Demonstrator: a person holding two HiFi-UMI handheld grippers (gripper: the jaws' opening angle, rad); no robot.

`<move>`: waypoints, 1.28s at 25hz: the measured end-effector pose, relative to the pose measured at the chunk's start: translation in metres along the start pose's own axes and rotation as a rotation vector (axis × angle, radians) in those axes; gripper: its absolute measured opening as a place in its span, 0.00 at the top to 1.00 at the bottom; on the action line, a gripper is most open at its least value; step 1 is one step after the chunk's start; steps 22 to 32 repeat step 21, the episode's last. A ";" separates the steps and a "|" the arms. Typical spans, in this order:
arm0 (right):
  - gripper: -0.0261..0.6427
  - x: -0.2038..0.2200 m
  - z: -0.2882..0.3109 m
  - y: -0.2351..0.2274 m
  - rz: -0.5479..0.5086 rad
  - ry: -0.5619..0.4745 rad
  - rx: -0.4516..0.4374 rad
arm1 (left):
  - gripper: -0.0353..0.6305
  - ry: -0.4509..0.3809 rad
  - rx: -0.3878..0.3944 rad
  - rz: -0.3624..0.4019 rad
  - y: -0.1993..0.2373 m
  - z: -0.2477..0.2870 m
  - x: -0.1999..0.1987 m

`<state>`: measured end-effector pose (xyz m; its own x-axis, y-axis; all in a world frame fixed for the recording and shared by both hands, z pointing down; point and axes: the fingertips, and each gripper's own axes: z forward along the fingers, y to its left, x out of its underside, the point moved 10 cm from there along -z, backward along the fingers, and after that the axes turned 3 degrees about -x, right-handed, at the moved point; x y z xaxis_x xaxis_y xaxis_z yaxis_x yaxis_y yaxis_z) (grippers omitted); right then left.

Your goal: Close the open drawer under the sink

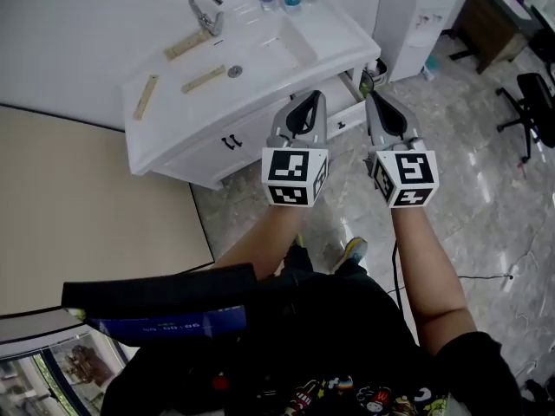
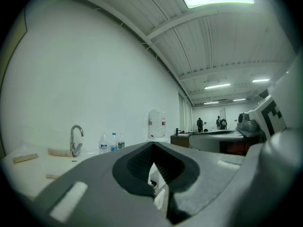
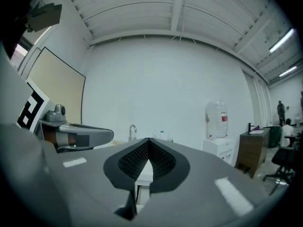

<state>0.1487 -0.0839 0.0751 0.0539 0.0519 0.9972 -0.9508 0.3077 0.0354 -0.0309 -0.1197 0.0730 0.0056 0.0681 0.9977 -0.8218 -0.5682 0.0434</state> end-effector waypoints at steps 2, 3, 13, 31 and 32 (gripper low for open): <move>0.93 -0.011 -0.009 0.003 -0.013 -0.011 -0.009 | 0.95 -0.013 -0.006 -0.009 -0.006 -0.009 -0.006; 0.93 -0.014 -0.014 0.004 -0.016 -0.013 -0.011 | 0.95 -0.019 -0.008 -0.017 -0.010 -0.012 -0.007; 0.93 -0.021 -0.039 0.008 -0.018 -0.031 -0.041 | 0.95 -0.050 -0.046 -0.012 -0.028 -0.042 -0.015; 0.93 -0.023 -0.064 0.006 -0.029 -0.033 -0.089 | 0.95 -0.048 -0.061 0.009 -0.058 -0.061 -0.018; 0.93 -0.023 -0.064 0.006 -0.029 -0.033 -0.089 | 0.95 -0.048 -0.061 0.009 -0.058 -0.061 -0.018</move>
